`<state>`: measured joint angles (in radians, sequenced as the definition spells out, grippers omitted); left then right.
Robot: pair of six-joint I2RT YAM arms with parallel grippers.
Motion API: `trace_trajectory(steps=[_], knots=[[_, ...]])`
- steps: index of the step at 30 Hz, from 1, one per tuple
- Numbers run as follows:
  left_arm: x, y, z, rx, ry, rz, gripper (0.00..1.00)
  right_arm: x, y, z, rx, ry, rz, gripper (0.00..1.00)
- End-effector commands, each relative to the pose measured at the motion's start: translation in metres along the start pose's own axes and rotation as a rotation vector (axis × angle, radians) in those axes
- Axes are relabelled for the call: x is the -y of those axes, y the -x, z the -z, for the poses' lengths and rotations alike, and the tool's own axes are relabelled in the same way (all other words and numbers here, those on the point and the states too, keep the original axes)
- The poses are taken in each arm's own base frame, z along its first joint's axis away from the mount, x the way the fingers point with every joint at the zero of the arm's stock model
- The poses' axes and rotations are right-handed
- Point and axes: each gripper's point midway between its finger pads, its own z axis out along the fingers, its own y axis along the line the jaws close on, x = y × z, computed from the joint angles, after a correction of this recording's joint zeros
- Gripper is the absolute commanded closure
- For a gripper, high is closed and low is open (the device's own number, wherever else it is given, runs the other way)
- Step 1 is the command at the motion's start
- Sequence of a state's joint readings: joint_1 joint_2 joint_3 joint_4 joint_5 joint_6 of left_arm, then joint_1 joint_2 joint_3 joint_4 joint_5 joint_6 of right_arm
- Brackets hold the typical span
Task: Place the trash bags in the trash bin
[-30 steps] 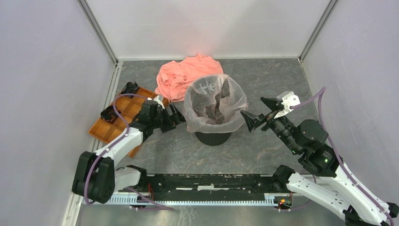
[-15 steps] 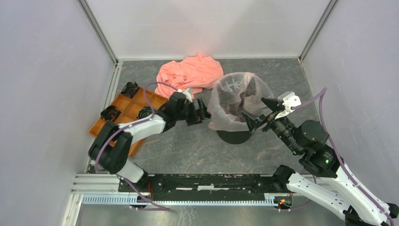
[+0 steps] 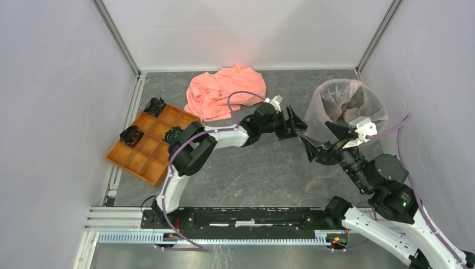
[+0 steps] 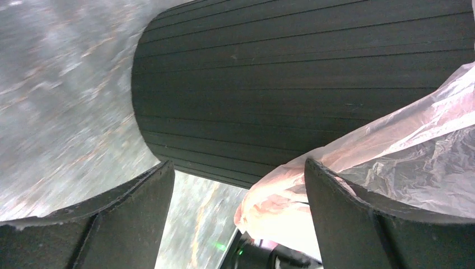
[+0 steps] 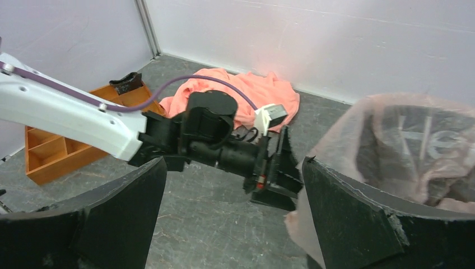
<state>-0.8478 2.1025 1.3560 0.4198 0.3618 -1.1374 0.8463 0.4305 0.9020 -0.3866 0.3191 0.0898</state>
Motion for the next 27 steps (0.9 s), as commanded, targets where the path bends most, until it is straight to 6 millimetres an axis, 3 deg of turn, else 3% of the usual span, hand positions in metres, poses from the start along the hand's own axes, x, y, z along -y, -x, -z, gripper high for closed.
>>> trace_trajectory(steps=[1, 6, 9, 14, 17, 21, 24, 27], knots=[[0.050, 0.007, -0.040, 0.032, -0.148, 0.053, 0.10, 0.012, 0.016, 0.013, 0.030, -0.051, -0.029, 0.02], [0.057, 0.001, -0.074, 0.016, -0.169, 0.056, 0.12, 0.017, 0.021, 0.020, 0.045, -0.066, -0.037, 0.02], [0.056, 0.008, -0.070, 0.033, -0.152, 0.030, 0.12, 0.018, 0.024, 0.022, 0.052, -0.070, -0.042, 0.02], [0.046, 0.026, -0.026, 0.082, -0.077, -0.082, 0.08, 0.017, 0.021, 0.021, 0.053, -0.068, -0.047, 0.02], [0.069, 0.029, 0.007, 0.038, -0.138, -0.199, 0.06, 0.012, 0.017, 0.016, 0.043, -0.043, -0.036, 0.02], [0.099, 0.014, 0.045, -0.070, -0.204, -0.333, 0.02, 0.008, 0.011, 0.008, 0.012, -0.035, -0.013, 0.02], [0.108, 0.014, 0.079, -0.031, -0.171, -0.418, 0.01, 0.005, 0.010, 0.001, -0.003, -0.032, -0.003, 0.02], [0.102, 0.022, 0.122, 0.053, -0.076, -0.501, 0.00, 0.003, 0.016, -0.002, 0.004, -0.029, -0.017, 0.02]])
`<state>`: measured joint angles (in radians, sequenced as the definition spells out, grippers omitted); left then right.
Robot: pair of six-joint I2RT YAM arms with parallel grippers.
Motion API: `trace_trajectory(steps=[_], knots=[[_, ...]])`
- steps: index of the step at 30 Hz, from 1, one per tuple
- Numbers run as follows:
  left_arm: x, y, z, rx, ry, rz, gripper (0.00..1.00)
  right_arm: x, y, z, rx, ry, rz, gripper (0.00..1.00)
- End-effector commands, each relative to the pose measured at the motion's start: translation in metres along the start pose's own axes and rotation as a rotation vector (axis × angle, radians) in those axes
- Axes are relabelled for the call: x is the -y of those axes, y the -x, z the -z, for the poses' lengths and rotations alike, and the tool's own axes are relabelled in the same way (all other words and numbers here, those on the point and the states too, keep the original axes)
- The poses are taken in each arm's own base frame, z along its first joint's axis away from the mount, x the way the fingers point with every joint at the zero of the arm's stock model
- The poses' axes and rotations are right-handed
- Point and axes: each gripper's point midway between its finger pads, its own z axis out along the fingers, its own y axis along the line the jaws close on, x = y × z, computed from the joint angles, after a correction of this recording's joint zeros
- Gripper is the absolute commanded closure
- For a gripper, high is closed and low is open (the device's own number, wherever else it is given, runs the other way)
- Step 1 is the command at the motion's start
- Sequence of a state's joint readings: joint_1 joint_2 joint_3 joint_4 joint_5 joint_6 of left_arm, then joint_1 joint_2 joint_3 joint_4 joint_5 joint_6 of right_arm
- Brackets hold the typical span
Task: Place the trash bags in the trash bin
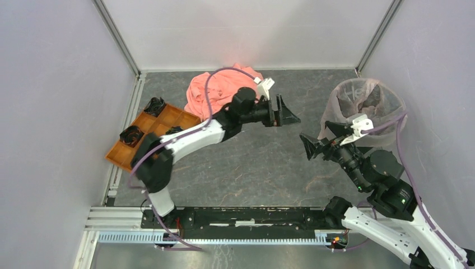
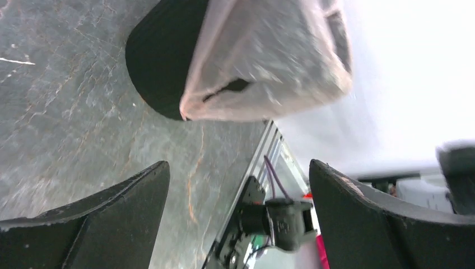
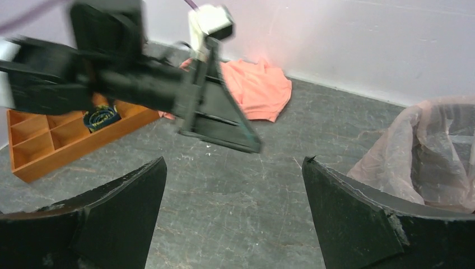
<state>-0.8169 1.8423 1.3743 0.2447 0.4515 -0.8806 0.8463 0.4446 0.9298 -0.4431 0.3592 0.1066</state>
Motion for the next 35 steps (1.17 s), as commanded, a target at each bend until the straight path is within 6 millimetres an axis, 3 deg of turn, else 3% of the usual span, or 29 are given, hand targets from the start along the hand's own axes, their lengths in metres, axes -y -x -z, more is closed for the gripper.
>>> trace_trajectory(steps=[1, 5, 9, 12, 15, 18, 22, 28, 33, 35], knots=[[0.022, 0.009, 0.072, 0.070, 0.086, -0.249, 0.00, -0.008, 0.022, -0.004, 0.050, 0.034, -0.015, 0.02], [0.045, 0.045, 0.161, 0.251, 0.263, -0.424, 0.00, -0.029, 0.033, -0.008, 0.056, 0.151, 0.043, 0.02], [0.090, 0.100, 0.281, 0.576, 0.471, -0.595, 0.00, -0.028, 0.052, -0.013, 0.090, 0.139, 0.070, 0.02], [0.120, 0.116, 0.338, 0.737, 0.491, -0.659, 0.00, -0.024, 0.063, -0.017, 0.126, 0.112, 0.094, 0.02], [0.146, 0.120, 0.378, 0.832, 0.475, -0.691, 0.00, -0.020, 0.071, -0.018, 0.141, 0.085, 0.102, 0.02], [0.158, 0.120, 0.398, 0.871, 0.467, -0.705, 0.00, -0.017, 0.079, -0.017, 0.152, 0.069, 0.097, 0.02], [0.156, 0.119, 0.411, 0.893, 0.499, -0.713, 0.00, -0.024, 0.085, -0.013, 0.182, 0.113, 0.093, 0.02], [0.150, 0.117, 0.408, 0.874, 0.519, -0.722, 0.00, -0.018, 0.089, -0.005, 0.210, 0.091, 0.055, 0.02], [0.139, 0.116, 0.397, 0.842, 0.541, -0.716, 0.00, -0.031, 0.074, -0.005, 0.229, 0.168, 0.054, 0.02], [0.137, 0.115, 0.396, 0.840, 0.542, -0.712, 0.00, -0.026, 0.075, -0.005, 0.219, 0.141, 0.047, 0.02]])
